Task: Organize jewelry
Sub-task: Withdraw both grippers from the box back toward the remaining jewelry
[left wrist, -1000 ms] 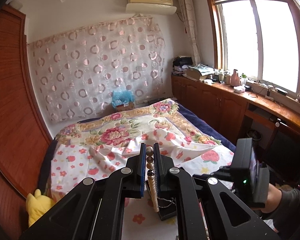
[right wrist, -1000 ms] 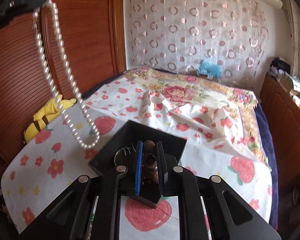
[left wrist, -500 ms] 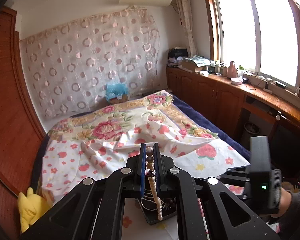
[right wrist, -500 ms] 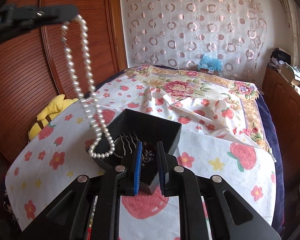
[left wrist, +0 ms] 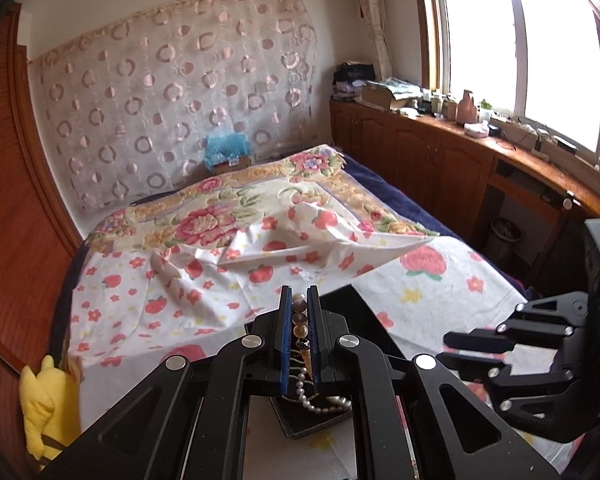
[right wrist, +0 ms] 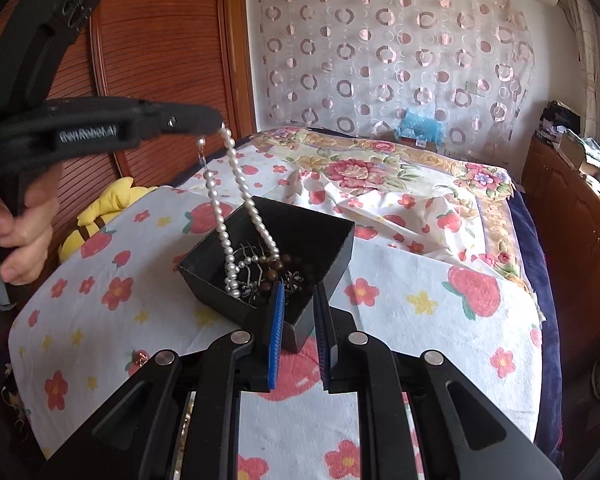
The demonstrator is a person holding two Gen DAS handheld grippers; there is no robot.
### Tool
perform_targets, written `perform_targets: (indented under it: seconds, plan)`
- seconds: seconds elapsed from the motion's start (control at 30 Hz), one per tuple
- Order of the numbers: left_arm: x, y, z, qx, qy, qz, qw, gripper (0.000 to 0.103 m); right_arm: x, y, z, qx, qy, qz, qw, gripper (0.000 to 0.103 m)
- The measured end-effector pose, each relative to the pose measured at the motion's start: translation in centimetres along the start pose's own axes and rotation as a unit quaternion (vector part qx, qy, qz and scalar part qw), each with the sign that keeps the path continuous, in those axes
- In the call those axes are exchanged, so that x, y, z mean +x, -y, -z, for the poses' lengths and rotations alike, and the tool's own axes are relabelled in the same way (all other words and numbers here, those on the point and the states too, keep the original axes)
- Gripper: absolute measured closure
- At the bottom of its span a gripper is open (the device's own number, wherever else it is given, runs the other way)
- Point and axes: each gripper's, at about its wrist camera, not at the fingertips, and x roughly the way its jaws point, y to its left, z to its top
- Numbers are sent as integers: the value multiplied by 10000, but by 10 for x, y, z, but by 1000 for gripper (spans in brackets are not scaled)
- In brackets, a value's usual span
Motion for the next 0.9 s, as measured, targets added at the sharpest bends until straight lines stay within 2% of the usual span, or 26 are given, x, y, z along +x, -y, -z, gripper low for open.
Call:
perform_targets:
  seconds: [0.27,0.33,0.37,0.5,0.6,0.87,0.9]
  plan:
    - [4,1,15,-46,-110,79,9999,94,-4,0,7,-30,-53,39,10000,86]
    - [3,1,22,-49,-139,82,9999,79,-7,-2,10,-28,-49,25,10000,86]
    - [1,1,27,-52,-154,84,9998,75,-8,-2,12,-22,-53,13,10000,86]
    - [-8,3,49,-41,-240,185,9995,72,-12,-7,24,-23,-90,-33,10000,86]
    - [-14,5,64,2,-274,234,9994,64,-14,-11,34,-39,-155,-87,9998,86]
    - [-29,9,112,-156,-509,431,9976,58,-18,-26,64,-100,-398,-172,9990,86]
    - [-30,8,116,-190,-528,460,9974,57,-17,-28,67,-122,-432,-172,9988,81]
